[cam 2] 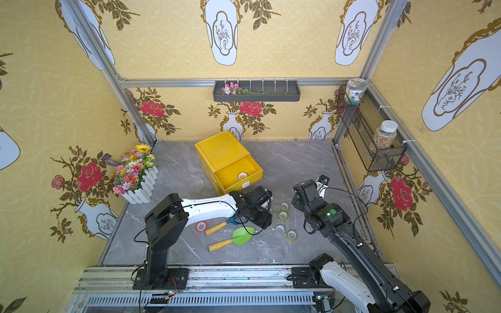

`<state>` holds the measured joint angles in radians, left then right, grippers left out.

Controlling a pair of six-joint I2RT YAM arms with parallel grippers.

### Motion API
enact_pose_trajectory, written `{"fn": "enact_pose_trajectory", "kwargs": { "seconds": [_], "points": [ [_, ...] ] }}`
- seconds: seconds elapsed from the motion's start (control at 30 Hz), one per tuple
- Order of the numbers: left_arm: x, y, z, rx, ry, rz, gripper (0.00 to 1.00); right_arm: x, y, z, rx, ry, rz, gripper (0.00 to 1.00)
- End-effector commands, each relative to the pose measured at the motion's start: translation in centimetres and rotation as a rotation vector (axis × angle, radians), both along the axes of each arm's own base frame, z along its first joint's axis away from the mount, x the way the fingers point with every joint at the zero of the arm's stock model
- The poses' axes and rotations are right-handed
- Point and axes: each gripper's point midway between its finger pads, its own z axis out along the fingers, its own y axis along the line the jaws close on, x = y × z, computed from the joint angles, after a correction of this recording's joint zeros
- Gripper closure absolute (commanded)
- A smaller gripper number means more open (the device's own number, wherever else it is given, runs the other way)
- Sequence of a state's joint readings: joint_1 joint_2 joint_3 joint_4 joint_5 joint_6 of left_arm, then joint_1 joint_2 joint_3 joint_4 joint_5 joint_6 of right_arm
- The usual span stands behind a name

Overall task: Place the transparent tape into the drawer according to color
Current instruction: Pick up the tape at the center of the board.

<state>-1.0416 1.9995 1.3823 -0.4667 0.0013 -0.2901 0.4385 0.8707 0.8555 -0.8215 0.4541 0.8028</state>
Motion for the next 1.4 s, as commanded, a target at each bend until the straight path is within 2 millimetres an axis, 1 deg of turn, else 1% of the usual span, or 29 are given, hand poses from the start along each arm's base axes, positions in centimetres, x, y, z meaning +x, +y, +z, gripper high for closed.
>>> {"fn": "enact_pose_trajectory", "kwargs": {
  "seconds": [0.0,0.17,0.33,0.5,0.57,0.7,0.87,0.93,1.0,1.1,1.27,1.37],
  "points": [
    [0.5,0.3,-1.0,0.057,-0.032,-0.002,0.28,0.0,0.0,0.2,-0.006,-0.005,0.009,0.18],
    [0.9,0.2,-1.9,0.08,-0.045,0.002,0.32,-0.1,-0.2,0.2,-0.004,-0.006,0.004,0.18],
    [0.7,0.2,-2.6,0.108,-0.049,-0.012,0.34,-0.1,-0.4,0.4,0.0,-0.013,-0.001,0.17],
    [-0.1,0.2,-3.6,0.141,-0.05,-0.035,0.36,0.0,-0.5,0.7,-0.004,-0.017,-0.005,0.18],
    [-0.5,0.5,-4.0,0.175,-0.051,-0.042,0.37,0.0,-0.6,0.9,-0.006,-0.021,-0.008,0.17],
    [-1.1,1.3,-4.8,0.229,-0.061,-0.048,0.42,0.1,-0.7,1.4,-0.005,-0.035,-0.012,0.17],
    [-1.7,1.7,-5.4,0.246,-0.058,-0.046,0.49,0.1,-0.9,1.7,-0.003,-0.047,-0.017,0.17],
    [-1.8,1.7,-5.4,0.254,-0.07,-0.046,0.53,0.2,-0.8,1.8,-0.002,-0.049,-0.018,0.17],
    [-1.8,1.7,-5.3,0.257,-0.079,-0.047,0.57,0.1,-0.9,1.8,-0.001,-0.048,-0.019,0.17],
    [-1.6,1.6,-4.6,0.244,-0.091,-0.035,0.58,0.1,-0.8,1.8,0.002,-0.047,-0.02,0.17],
    [-1.2,0.6,-1.8,0.185,-0.121,-0.031,0.59,0.1,-0.8,1.8,0.006,-0.043,-0.017,0.17],
    [-0.7,0.1,0.2,0.151,-0.145,-0.029,0.59,0.1,-0.7,1.9,0.011,-0.045,-0.017,0.17]
  ]
}}
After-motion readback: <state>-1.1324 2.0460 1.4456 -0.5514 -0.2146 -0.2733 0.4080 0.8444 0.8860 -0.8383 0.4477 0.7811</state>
